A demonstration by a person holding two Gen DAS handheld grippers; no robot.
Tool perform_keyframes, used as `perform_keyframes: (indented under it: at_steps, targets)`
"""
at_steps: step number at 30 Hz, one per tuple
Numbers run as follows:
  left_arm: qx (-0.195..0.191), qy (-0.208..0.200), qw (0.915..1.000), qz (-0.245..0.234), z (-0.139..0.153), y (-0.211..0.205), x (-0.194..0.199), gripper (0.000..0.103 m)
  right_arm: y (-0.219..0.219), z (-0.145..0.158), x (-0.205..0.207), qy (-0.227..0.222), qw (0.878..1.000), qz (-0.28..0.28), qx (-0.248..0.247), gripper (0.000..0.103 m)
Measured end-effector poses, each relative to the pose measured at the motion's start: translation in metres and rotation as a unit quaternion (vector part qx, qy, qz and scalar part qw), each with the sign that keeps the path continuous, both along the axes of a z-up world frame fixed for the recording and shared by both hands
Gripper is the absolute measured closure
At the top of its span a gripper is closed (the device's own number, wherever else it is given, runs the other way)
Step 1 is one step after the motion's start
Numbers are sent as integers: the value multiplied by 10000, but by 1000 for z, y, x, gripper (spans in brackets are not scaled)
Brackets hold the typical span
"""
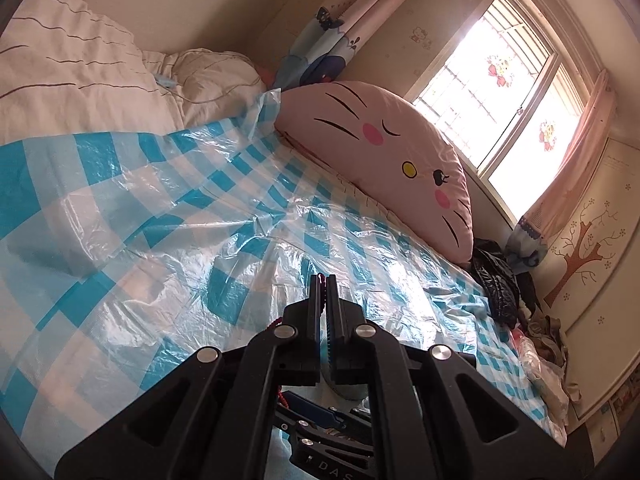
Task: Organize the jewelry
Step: 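Grasp the small red cord bracelet with the right tool while the left tool holds its bracelet, then carry the small red bracelet over the tin and release it with the right tool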
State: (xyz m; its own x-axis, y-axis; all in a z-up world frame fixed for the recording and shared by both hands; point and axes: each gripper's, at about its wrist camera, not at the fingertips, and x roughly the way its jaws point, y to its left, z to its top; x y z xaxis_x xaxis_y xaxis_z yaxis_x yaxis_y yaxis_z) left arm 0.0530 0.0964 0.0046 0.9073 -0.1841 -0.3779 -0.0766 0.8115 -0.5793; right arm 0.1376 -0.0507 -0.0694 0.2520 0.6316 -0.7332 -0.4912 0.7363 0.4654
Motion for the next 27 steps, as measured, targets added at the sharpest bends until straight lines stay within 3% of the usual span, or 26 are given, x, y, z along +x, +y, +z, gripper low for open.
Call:
perform_keyframes:
  at_steps: [2,8,14,21,27]
  targets:
    - [-3,42,10000,-23,-2,0,1,100,-5,3,-2,-42,10000,-33,54,87]
    - [107,132,9997,-158,-4,-9,6,100,-39,22,-20,-322,9984,-448,95,91]
    - [338,180,9974,-614,-3,-34,11,100,-95,31,-42,-486,9915,-1185,231,91]
    - [994,314,9890,-1052,-2,-76,14,100,-140,35,-48,-647,9802,-1823,426,91]
    - [1669,551,9773,-1185,-8,-103,19,100,-142,35,-47,-684,9799,-1808,484,91]
